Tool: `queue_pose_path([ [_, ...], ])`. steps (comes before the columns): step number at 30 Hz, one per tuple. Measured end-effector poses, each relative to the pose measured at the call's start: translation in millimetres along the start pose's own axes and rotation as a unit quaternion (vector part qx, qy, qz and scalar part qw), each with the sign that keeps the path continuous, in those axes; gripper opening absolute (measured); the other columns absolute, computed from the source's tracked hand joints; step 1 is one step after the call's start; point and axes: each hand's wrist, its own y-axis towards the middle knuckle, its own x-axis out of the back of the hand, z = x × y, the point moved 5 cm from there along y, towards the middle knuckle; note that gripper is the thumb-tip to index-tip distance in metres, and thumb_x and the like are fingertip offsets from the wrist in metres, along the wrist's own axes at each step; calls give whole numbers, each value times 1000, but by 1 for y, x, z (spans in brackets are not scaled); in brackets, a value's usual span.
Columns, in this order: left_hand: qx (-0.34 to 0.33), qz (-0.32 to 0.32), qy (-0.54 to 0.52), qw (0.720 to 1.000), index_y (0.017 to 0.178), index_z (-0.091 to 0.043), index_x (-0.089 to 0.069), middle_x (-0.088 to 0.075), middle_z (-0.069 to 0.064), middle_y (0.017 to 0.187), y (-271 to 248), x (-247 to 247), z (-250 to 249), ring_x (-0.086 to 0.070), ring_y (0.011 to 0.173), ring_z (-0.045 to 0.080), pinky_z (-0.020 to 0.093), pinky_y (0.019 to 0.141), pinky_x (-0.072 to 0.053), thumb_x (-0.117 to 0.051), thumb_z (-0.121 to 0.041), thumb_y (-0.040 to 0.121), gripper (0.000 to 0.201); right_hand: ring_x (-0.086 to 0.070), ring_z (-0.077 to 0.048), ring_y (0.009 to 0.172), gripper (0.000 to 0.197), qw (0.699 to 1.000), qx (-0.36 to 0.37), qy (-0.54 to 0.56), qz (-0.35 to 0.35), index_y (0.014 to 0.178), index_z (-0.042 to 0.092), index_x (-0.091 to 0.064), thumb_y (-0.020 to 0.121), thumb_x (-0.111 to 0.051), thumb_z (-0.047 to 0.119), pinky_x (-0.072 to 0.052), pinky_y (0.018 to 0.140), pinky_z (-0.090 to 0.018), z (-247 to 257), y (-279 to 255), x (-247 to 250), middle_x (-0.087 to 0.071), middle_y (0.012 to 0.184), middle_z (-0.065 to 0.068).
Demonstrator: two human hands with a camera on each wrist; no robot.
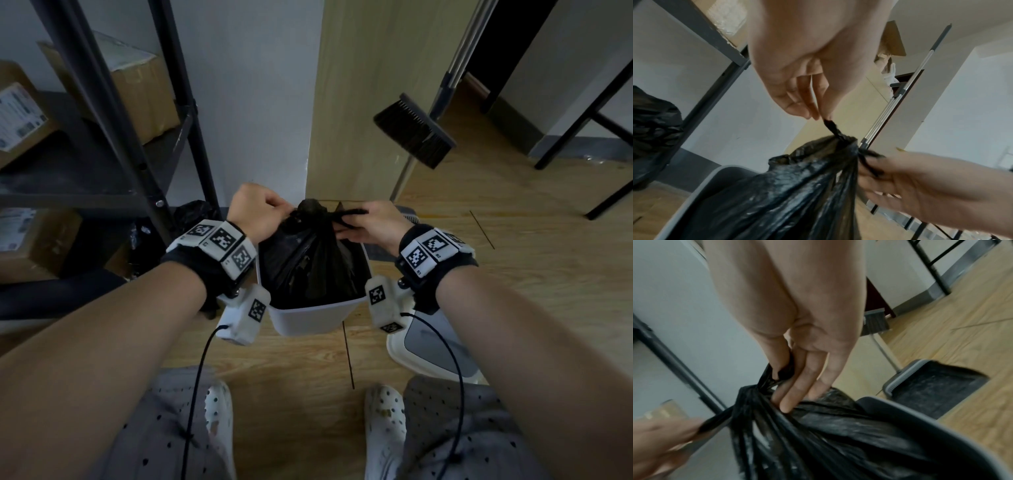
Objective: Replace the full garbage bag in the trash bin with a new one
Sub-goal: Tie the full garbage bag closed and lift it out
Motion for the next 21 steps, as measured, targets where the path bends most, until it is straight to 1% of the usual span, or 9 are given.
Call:
queue_pose_path([
  [4,51,8,108,993,87,-2,-74,-71,13,90,0,7,28,-65,89,26,30,79,-49,-62,-15,87,18,-67,-6,49,21,996,-73,-56,-10,111,-5,-59,94,-52,5,-56,56,-17,-30,1,32,-72,61,-1],
  [7,81,18,113,990,86,-3,-72,-69,14,84,3,5,43,-66,85,27,30,73,-49,-55,-11,89,19,-68,-11,57,14,994,-95,-60,-5,102,0,-64,91,-58,7,-55,83,-32,-45,1,40,-74,67,-3],
  [9,101,24,50,993,82,-3,-68,-68,14,79,7,0,45,-70,69,15,32,69,-55,-50,-11,91,22,-67,-11,62,9,997,-76,-18,-7,97,6,-63,90,-58,7,-55,75,-25,-39,1,37,-74,71,-3],
  [11,145,29,-74,986,80,-4,-60,-64,10,76,7,-6,40,-64,45,3,24,51,-56,-46,-11,94,21,-65,-12,71,13,999,-43,21,-23,103,7,-62,91,-58,9,-54,67,-21,-27,1,34,-72,81,-3],
  [13,189,43,-237,952,82,-7,-50,-64,9,83,4,-12,29,-63,46,8,18,43,-52,-38,-10,98,20,-63,-14,76,12,997,-21,67,-38,101,8,-62,90,-60,12,-53,66,-21,-18,1,32,-68,88,-5],
  [16,207,65,-364,906,85,-7,-43,-67,11,84,1,-18,14,-62,62,18,19,48,-54,-35,-8,99,17,-61,-15,75,9,990,-16,126,-53,93,9,-61,86,-66,14,-51,64,-22,-10,3,28,-64,92,-7],
  [18,172,93,-308,931,100,-4,-47,-66,10,80,2,-21,10,-62,65,18,22,57,-57,-52,-13,94,12,-61,-17,76,15,987,-17,150,-59,95,9,-60,84,-68,15,-51,65,-24,-7,4,27,-64,95,-9],
  [20,67,141,-108,982,107,-8,-53,-66,5,81,2,-23,7,-63,70,17,25,66,-54,-70,-21,82,32,-61,-18,75,20,985,-17,161,-61,100,8,-59,84,-68,16,-50,64,-25,-6,4,25,-64,96,-10],
  [21,7,157,7,988,107,-11,-57,-65,3,82,1,-25,5,-64,75,17,24,68,-51,-74,-21,77,35,-61,-18,73,22,985,-17,163,-62,102,8,-58,84,-67,16,-49,63,-24,-5,4,25,-64,94,-10],
])
